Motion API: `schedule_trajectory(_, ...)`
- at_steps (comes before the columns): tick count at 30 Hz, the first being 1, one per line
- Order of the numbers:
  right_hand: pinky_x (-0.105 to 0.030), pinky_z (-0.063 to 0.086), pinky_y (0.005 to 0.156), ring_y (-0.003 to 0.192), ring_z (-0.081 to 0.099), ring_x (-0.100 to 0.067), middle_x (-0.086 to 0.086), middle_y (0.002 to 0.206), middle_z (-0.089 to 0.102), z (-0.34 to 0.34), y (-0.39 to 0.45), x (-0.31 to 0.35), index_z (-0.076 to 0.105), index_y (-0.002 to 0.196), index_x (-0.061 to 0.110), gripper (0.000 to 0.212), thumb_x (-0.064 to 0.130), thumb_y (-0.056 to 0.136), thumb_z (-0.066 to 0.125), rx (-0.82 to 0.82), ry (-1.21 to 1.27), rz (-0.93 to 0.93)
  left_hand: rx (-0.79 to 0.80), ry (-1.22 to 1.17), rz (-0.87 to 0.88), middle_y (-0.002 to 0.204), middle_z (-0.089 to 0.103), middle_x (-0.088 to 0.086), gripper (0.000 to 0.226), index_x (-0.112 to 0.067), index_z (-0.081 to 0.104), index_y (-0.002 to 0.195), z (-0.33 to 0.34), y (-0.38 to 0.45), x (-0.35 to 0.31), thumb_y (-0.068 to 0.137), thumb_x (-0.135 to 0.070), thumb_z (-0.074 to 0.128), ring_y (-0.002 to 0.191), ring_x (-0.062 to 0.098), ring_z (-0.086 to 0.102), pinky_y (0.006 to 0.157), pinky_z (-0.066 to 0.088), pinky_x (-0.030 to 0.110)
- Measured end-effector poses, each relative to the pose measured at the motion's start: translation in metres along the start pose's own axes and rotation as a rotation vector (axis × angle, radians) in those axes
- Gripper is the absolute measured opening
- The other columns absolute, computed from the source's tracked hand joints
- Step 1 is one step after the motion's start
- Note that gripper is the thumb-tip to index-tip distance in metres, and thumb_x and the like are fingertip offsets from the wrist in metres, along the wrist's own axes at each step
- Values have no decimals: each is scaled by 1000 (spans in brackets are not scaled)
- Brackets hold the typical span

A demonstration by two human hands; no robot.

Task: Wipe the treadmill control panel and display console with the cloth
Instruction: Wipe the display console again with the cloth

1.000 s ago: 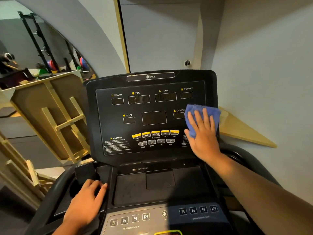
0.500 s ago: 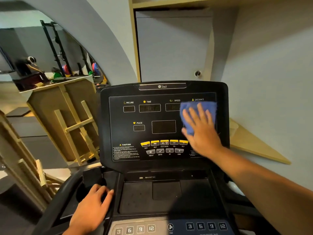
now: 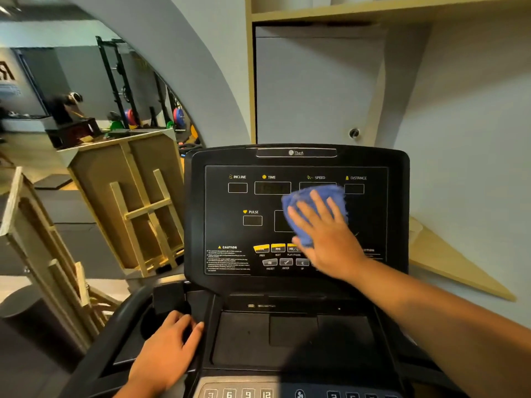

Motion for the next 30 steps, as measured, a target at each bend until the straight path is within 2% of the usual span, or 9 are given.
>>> schedule_trajectory(5,-46,7,125,155,1,-27,2,168,15,22,-27,42,23,159,28,62,54,103,34,173,-80,-490,12,4,-11,107,48,-19,37,-34,60,96,0,1,2,100,-64,39,95,2,60,81,49,29)
schedule_trajectory(7,-47,12,123,155,3,-26,2,168,15,9,8,20,24,158,29,62,55,102,34,144,-94,-388,18,7,-15,108,48,-18,38,-34,60,96,0,2,2,100,-65,38,97,2,60,82,49,28)
schedule_trajectory(11,-53,14,122,155,6,-27,0,166,20,-20,70,-8,24,158,25,66,55,101,32,-12,33,109,13,-7,-11,106,48,-19,39,-33,60,95,-1,2,3,100,-65,38,96,2,60,81,49,29)
schedule_trajectory(13,-53,10,123,155,6,-30,-2,166,20,-7,66,23,24,159,24,67,56,101,33,-37,-19,43,1,-15,-3,105,48,-19,38,-33,60,94,-1,1,2,100,-64,38,92,3,61,79,47,27)
schedule_trajectory(19,-51,12,124,155,1,-29,0,167,17,35,15,105,28,157,27,60,53,104,32,165,-22,-585,-8,-8,12,104,48,-19,38,-32,60,96,-1,-3,1,101,-63,38,92,5,62,81,48,26)
schedule_trajectory(21,-49,16,123,155,6,-27,1,167,19,24,40,90,32,156,27,58,52,104,33,133,-39,-559,-6,-22,16,104,48,-19,39,-32,61,97,-2,-2,1,101,-64,38,94,4,62,85,49,26)
schedule_trajectory(24,-47,9,124,155,7,-26,0,167,20,-8,102,49,27,157,27,62,54,102,35,11,17,-154,-10,-27,17,105,48,-19,40,-32,61,98,-2,-2,1,100,-64,38,93,5,62,84,49,26)
schedule_trajectory(26,-47,3,123,155,4,-28,-1,167,19,-11,117,53,23,159,26,65,54,102,37,-33,39,-22,-13,-16,19,104,47,-19,39,-33,61,97,-1,-2,1,101,-63,37,91,5,62,81,46,25)
schedule_trajectory(30,-54,12,123,153,13,-35,-4,162,33,22,75,133,36,154,22,64,52,98,46,19,26,-465,-14,-23,19,104,48,-19,39,-33,61,97,2,-1,5,100,-64,37,90,4,62,84,50,26)
Point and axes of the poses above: each hand's wrist, its own y-axis towards the middle knuckle, its own z-axis out of the palm, x = y × z, the point moved 7 cm from there along y, towards the middle knuckle
